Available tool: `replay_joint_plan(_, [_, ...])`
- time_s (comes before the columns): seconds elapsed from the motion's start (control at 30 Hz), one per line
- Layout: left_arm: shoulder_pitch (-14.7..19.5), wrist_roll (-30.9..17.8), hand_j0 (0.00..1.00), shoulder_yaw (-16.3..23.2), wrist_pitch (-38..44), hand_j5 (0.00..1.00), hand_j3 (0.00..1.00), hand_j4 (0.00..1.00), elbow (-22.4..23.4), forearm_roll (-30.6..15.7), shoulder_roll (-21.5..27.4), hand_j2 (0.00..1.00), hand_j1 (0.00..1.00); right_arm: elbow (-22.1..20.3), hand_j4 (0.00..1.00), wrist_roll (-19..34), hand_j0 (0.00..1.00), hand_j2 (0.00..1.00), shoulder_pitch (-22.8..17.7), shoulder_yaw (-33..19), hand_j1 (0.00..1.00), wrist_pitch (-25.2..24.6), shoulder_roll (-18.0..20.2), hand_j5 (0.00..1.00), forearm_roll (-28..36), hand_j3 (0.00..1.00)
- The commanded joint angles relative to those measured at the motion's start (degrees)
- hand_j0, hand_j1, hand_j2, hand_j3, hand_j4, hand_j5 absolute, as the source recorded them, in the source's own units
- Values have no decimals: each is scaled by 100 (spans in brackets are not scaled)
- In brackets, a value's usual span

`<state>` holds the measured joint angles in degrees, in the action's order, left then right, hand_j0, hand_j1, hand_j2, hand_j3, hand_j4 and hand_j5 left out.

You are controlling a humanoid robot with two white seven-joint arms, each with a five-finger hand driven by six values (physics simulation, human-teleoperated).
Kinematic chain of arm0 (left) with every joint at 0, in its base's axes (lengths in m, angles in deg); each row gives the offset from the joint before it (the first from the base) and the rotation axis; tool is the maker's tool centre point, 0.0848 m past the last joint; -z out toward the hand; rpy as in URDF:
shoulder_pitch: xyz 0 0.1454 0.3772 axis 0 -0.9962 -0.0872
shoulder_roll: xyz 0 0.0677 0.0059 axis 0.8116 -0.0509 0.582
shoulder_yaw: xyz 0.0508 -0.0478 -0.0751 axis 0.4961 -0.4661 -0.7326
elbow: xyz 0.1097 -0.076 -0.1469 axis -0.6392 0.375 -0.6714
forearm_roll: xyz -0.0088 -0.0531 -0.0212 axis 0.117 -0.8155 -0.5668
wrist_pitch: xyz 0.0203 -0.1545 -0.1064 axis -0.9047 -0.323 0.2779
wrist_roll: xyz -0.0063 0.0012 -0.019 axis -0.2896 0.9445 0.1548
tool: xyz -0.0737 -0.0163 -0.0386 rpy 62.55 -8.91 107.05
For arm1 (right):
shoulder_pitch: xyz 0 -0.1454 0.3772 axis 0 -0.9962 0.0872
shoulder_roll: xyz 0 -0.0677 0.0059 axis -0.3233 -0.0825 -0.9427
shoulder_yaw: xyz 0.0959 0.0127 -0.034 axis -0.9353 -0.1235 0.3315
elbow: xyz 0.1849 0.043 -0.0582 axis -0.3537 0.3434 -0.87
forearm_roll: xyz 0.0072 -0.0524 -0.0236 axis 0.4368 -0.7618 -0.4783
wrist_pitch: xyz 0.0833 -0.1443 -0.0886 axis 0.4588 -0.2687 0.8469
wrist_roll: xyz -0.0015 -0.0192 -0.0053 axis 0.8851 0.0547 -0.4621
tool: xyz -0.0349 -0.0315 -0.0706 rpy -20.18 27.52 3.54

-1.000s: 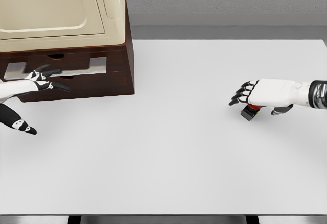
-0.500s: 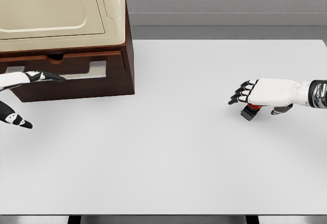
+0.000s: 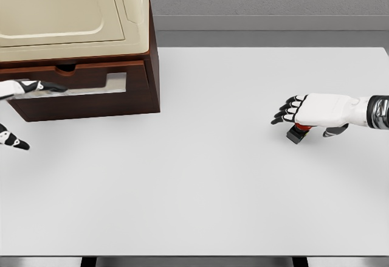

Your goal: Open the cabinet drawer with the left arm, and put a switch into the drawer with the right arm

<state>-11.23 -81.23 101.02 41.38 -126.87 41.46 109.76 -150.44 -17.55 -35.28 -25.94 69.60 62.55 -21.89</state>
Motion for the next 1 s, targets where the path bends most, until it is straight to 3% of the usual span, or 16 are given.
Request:
replay_joint_plan(0.0, [1, 1, 100, -142, 20, 100, 100, 100, 27, -152, 0, 100, 100, -1, 100, -2, 100, 100, 0, -3, 100, -13, 7, 100, 22, 100])
replay_joint_plan(0.1, [80, 1, 100, -203, 55, 100, 100, 100, 440, -161, -229, 100, 100, -1, 100, -2, 100, 100, 0, -3, 100, -13, 7, 100, 22, 100])
replay_joint_plan(0.97, [1, 1, 100, 157, 3, 100, 100, 100, 370, 137, -264, 100, 100, -9, 100, -2, 100, 100, 0, 6, 100, -13, 15, 100, 22, 100])
